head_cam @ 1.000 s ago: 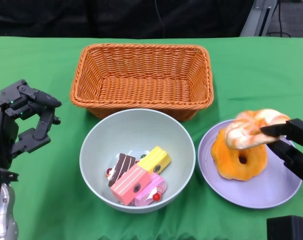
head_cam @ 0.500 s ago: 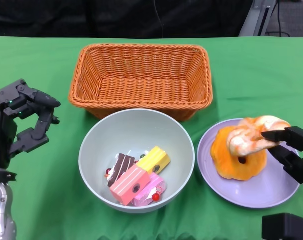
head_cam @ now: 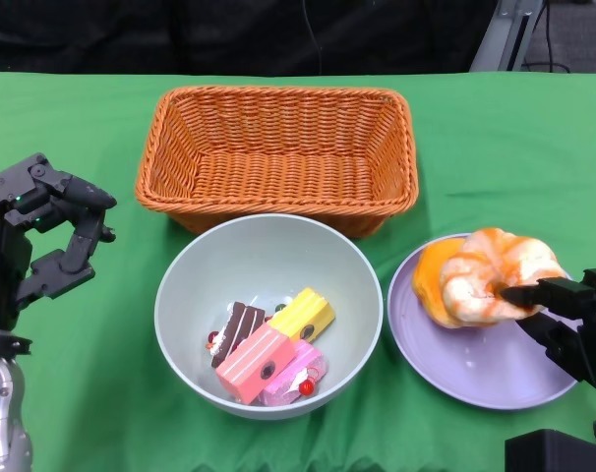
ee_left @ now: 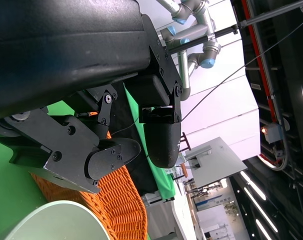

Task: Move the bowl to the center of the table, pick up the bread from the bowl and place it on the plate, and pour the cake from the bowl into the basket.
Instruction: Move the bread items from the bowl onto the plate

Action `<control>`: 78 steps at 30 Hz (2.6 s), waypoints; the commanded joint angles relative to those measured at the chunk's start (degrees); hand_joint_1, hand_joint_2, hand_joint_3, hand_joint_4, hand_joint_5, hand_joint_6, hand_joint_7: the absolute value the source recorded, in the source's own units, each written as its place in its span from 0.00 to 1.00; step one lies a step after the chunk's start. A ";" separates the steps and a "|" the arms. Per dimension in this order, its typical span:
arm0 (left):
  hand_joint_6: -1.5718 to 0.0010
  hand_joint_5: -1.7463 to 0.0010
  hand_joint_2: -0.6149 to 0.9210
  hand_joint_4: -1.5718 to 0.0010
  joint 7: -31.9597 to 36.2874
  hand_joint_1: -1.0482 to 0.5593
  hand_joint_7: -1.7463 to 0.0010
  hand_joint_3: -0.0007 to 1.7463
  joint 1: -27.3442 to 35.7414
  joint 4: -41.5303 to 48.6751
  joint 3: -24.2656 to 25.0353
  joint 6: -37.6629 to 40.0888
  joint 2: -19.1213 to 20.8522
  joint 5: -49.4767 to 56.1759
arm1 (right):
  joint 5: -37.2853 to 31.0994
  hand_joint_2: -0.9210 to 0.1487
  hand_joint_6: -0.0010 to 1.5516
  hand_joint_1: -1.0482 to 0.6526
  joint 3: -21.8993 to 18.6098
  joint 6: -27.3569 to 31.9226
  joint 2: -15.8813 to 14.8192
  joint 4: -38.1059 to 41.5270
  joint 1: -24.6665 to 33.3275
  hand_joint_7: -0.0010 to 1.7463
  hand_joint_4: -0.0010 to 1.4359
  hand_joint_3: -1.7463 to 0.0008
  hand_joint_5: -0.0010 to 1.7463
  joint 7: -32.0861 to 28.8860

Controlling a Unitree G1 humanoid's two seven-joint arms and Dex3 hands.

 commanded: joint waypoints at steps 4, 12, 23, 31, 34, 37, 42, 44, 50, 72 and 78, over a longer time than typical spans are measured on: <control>0.44 0.18 0.83 0.47 0.59 0.62 0.39 0.50 -0.33 -0.37 0.46 0.22 1.05 -0.03 | 2.49 0.12 0.77 0.56 -0.24 -0.57 -0.57 -0.66 -0.19 0.16 0.68 1.00 0.57 1.54; 0.45 0.18 0.82 0.47 0.25 0.62 0.37 0.52 -0.74 0.15 0.63 -0.51 1.14 -0.26 | 4.89 0.11 0.77 0.54 -0.40 8.33 -0.80 -8.61 4.09 0.13 0.68 0.99 0.57 16.02; 0.45 0.18 0.82 0.47 0.32 0.63 0.37 0.53 -0.68 -0.16 0.72 -0.20 0.99 -0.21 | 2.03 0.06 0.75 0.48 -1.36 31.14 -2.39 -36.95 14.75 0.03 0.65 1.00 0.40 43.09; 0.45 0.17 0.82 0.47 0.16 0.63 0.37 0.52 -1.09 0.47 0.85 -0.78 0.95 -0.39 | -4.13 0.01 0.66 0.40 -0.31 46.20 -5.47 -56.82 17.30 0.00 0.74 1.00 0.05 70.68; 0.45 0.17 0.82 0.47 -0.12 0.63 0.36 0.52 -1.06 0.37 0.89 -0.57 0.93 -0.74 | -5.43 0.00 0.61 0.38 -0.37 49.32 -5.19 -60.22 17.46 0.00 0.68 0.99 0.02 76.02; 0.45 0.17 0.82 0.47 -0.24 0.62 0.37 0.52 -1.05 0.32 0.91 -0.47 0.91 -0.91 | -6.19 0.00 0.58 0.37 -0.41 50.77 -4.95 -61.71 17.51 0.00 0.64 0.98 0.00 78.53; 0.45 0.17 0.82 0.47 -0.46 0.62 0.37 0.52 -1.14 0.56 0.87 -0.50 0.93 -1.25 | -8.99 0.00 0.50 0.34 -0.36 53.64 -4.82 -65.18 17.65 0.00 0.53 0.96 0.00 82.62; 0.45 0.17 0.83 0.47 0.22 0.62 0.37 0.51 -1.00 0.38 0.89 -0.41 0.95 -0.72 | -9.51 0.00 0.42 0.30 -0.58 53.86 -5.05 -66.35 17.77 0.00 0.43 0.93 0.00 83.73; 0.45 0.18 0.83 0.47 -0.27 0.62 0.37 0.51 -1.01 0.53 0.80 -0.64 0.90 -0.84 | -8.79 0.00 0.33 0.21 -2.80 54.25 -5.19 -70.55 18.32 0.00 0.35 0.90 0.00 86.61; 0.45 0.18 0.82 0.47 0.52 0.62 0.37 0.52 -0.79 0.42 0.77 -0.58 1.04 -0.08 | -8.24 0.00 0.36 0.18 -6.37 53.37 -4.85 -75.06 19.07 0.01 0.38 0.92 0.02 89.55; 0.45 0.18 0.83 0.47 -0.02 0.62 0.37 0.52 -0.81 0.52 0.82 -0.49 1.20 -0.50 | -8.28 0.00 0.37 0.19 -7.16 53.21 -5.46 -75.93 19.29 0.01 0.41 0.92 0.02 90.80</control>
